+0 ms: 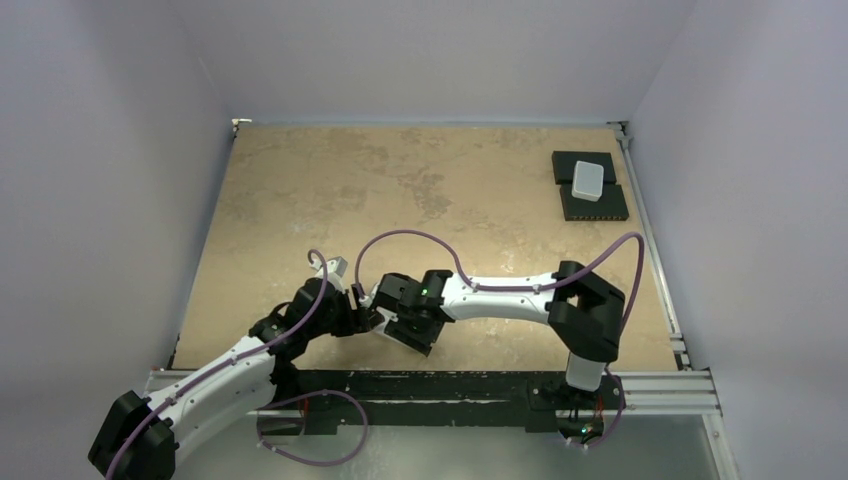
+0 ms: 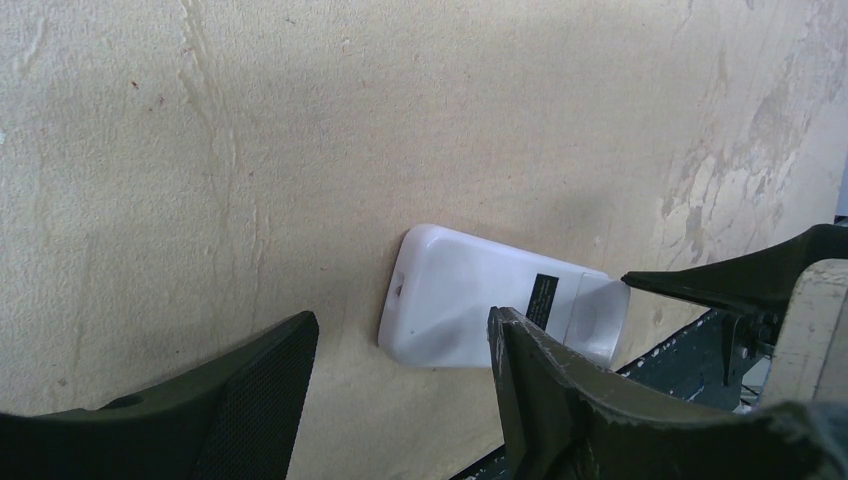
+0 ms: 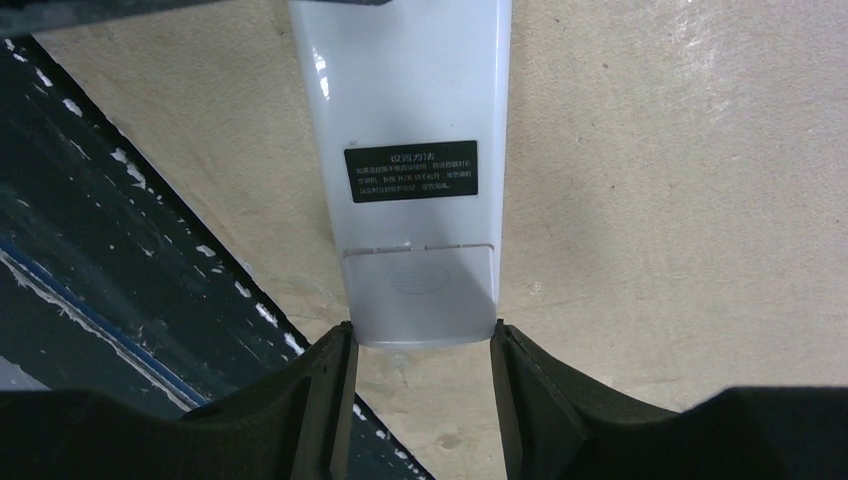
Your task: Load the batteries into the remote control
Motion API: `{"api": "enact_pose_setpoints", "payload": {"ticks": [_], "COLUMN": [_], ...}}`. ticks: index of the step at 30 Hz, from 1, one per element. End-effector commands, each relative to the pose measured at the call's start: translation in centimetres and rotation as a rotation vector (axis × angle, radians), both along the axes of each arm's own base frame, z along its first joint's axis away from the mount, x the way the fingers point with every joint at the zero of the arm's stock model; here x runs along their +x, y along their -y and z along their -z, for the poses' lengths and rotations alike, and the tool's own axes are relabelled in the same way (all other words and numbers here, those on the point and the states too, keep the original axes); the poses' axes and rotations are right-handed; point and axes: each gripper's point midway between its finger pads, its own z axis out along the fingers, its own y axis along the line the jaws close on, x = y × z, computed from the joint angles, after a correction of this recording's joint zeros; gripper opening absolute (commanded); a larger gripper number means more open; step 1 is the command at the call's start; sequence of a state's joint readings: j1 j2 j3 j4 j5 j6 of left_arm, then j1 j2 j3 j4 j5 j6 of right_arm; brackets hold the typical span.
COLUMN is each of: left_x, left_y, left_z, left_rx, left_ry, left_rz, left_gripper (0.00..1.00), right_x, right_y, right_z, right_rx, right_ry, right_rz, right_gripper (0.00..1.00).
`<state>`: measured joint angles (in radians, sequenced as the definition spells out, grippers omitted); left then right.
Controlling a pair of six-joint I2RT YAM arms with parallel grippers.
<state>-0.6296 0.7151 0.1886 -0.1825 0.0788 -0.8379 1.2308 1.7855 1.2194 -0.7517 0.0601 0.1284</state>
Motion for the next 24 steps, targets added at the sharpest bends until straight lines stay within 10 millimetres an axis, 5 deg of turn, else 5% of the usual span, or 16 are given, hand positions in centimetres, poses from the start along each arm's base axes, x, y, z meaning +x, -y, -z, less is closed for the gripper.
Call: {"api": "enact_pose_setpoints", "payload": {"ticks": [1,14,24], "left_x": [-0.02,-0.06,-0.11], "left_y": [-0.20,-0.05,-0.05], "left_z": [-0.01,0.03,0.12], "left_rx": [0.017,0.015,0.018], "left_ry": [-0.009,-0.011,-0.014], "left_rz": [-0.003,0.007,0.010], "left_gripper": [0.64,0.64,0.64], "right_x": [0.45,0.46,0.66], "right_y": [-1.27,-1.70,-2.10], "right_z": [-0.75,-0.36,-0.27], "right_rx": [0.028,0.022,0.040], "right_ry": [0.002,-0.007,0.001], "right_rz": [0.007,-0.003,0.009], "right_gripper": [0.25,0.28,0.49]}}
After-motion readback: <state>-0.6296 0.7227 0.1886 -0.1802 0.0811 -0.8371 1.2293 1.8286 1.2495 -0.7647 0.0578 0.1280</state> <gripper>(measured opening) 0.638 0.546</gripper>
